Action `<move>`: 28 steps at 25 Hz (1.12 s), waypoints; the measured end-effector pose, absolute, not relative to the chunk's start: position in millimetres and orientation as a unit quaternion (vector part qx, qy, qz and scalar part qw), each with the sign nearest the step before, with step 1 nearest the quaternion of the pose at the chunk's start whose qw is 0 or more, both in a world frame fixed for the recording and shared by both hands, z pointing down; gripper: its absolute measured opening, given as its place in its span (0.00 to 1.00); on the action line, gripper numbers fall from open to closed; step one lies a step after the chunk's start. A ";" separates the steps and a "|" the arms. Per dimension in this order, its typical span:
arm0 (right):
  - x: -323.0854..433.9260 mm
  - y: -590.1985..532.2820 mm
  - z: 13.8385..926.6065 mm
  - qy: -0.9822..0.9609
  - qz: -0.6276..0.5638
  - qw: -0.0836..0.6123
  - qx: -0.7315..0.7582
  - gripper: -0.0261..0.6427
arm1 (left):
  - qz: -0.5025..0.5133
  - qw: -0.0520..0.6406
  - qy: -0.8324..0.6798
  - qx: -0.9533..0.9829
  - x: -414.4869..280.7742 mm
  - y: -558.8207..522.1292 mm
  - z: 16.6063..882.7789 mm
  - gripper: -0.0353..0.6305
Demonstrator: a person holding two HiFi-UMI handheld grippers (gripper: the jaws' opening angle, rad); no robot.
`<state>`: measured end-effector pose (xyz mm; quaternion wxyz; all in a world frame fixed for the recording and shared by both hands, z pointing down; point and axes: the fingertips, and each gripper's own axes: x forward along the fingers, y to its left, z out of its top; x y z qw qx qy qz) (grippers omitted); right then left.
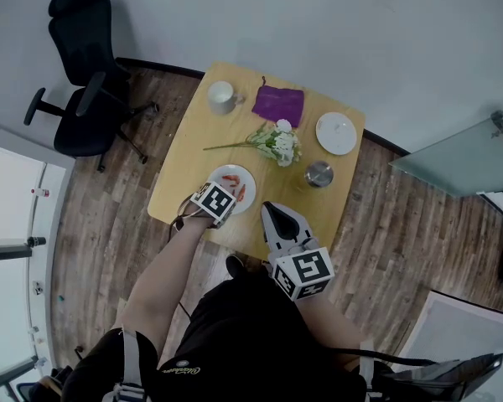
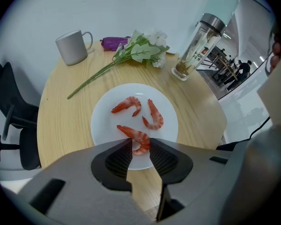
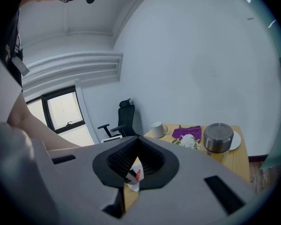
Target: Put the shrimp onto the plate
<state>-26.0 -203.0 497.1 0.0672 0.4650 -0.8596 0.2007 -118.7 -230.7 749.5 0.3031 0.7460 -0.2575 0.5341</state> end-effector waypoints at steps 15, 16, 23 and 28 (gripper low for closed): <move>-26.4 -204.4 500.4 -0.858 0.208 0.062 0.466 0.04 | 0.545 0.284 -0.262 0.744 -118.3 -231.3 753.8 0.24; -26.6 -204.5 500.3 -0.858 0.208 0.062 0.466 0.04 | 0.545 0.283 -0.262 0.744 -118.4 -231.1 753.6 0.24; -26.1 -204.1 499.0 -0.858 0.207 0.063 0.466 0.04 | 0.539 0.277 -0.267 0.749 -118.1 -231.0 751.4 0.24; -24.1 -202.7 499.5 -0.858 0.206 0.063 0.467 0.04 | 0.535 0.273 -0.271 0.752 -118.6 -230.4 751.3 0.26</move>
